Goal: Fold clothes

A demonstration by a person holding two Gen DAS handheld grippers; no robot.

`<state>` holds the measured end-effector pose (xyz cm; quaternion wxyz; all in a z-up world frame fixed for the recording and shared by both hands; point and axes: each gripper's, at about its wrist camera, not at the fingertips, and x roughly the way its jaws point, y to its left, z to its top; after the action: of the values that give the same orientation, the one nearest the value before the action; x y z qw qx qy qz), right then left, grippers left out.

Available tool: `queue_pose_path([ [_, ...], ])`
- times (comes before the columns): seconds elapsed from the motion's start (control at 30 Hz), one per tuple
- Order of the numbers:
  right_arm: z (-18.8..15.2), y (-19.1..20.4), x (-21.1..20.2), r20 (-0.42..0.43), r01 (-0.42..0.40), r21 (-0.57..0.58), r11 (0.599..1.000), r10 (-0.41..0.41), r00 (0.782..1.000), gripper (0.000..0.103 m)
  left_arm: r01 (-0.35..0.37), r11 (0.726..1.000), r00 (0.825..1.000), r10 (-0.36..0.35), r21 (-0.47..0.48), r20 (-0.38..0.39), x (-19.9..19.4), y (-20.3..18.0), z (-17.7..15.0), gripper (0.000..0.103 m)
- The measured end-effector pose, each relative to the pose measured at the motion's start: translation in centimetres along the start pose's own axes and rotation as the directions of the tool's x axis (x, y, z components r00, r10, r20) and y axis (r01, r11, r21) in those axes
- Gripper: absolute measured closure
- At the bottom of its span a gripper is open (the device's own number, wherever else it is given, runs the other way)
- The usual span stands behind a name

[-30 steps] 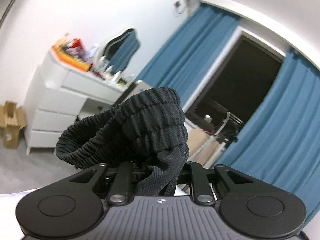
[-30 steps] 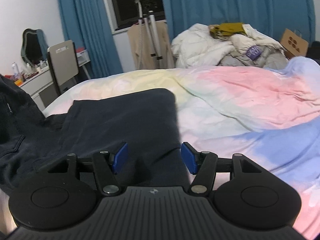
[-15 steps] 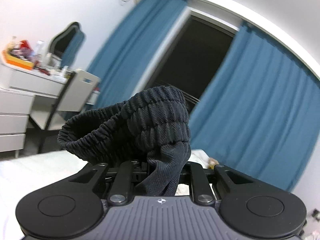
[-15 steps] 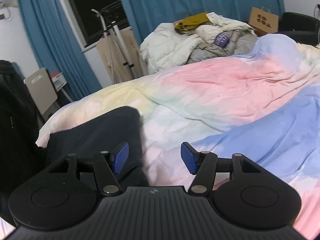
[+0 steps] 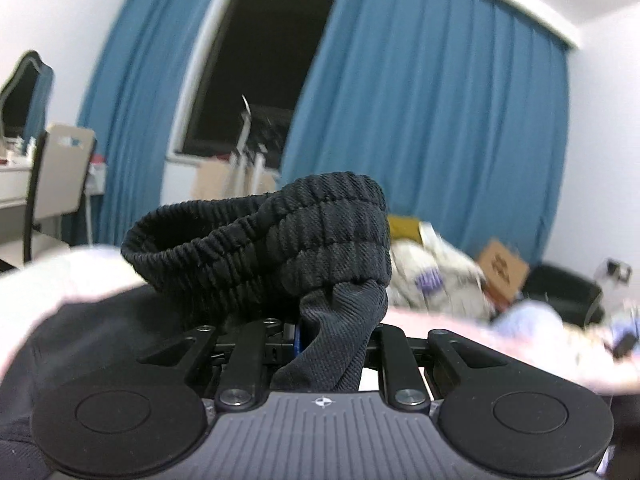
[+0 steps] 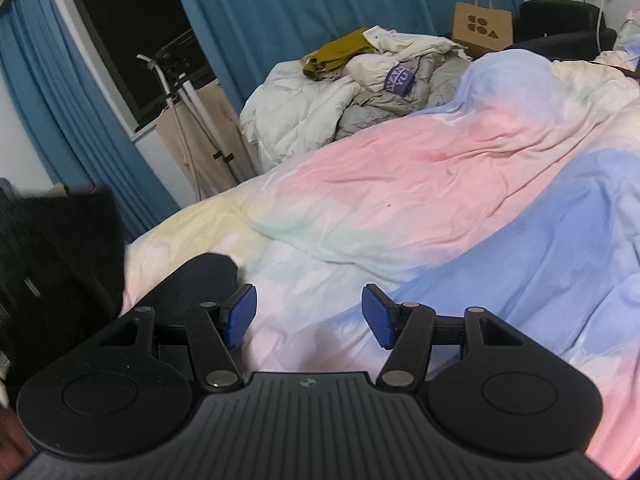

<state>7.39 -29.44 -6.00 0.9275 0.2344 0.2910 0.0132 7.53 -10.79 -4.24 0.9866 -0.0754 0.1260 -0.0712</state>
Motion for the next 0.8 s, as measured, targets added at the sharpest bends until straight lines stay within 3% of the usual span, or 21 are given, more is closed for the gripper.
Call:
queue_pose_path([
  [0.2, -0.1, -0.3, 0.4, -0.015, -0.001, 0.002, 1.000, 0.001, 1.000, 0.042, 0.008, 0.997, 0.997, -0.003, 0.073, -0.073, 1.7, -1.7, -4.0, 0.084],
  [0.3, -0.2, -0.1, 0.5, -0.021, -0.015, -0.006, 1.000, 0.015, 1.000, 0.042, 0.010, 0.996, 0.995, -0.001, 0.085, -0.102, 2.6, 0.1, -3.9, 0.080],
  [0.33, -0.3, 0.0, 0.5, -0.023, -0.023, -0.004, 1.000, 0.023, 0.999, 0.042, 0.010, 0.996, 0.993, 0.000, 0.085, -0.117, 2.8, 0.5, -3.7, 0.075],
  [0.4, -0.3, 0.2, 0.4, -0.022, -0.035, -0.009, 0.999, 0.035, 0.999, 0.042, 0.030, 0.996, 0.989, -0.018, 0.083, -0.149, 2.6, 0.7, -3.0, 0.052],
  [0.47, -0.4, 0.4, 0.3, -0.021, -0.037, -0.019, 0.999, 0.036, 0.999, 0.042, 0.067, 0.994, 0.986, -0.053, 0.088, -0.157, 1.8, 0.5, -3.1, 0.018],
  [0.53, -0.5, 0.6, 0.3, -0.022, -0.039, -0.027, 0.999, 0.039, 0.999, 0.042, 0.076, 0.991, 0.989, -0.061, 0.106, -0.138, -0.5, -0.4, -3.4, 0.006],
  [0.67, -0.4, 0.2, 0.3, -0.041, -0.092, 0.023, 0.995, 0.093, 0.995, 0.042, 0.118, 0.989, 0.981, -0.101, 0.092, -0.166, -1.9, -0.1, -2.8, 0.004],
  [0.8, -0.3, 0.2, 0.1, -0.031, -0.121, 0.032, 0.992, 0.122, 0.992, 0.042, 0.106, 0.993, 0.981, -0.096, 0.052, -0.168, -4.7, 1.6, -1.9, 0.004],
])
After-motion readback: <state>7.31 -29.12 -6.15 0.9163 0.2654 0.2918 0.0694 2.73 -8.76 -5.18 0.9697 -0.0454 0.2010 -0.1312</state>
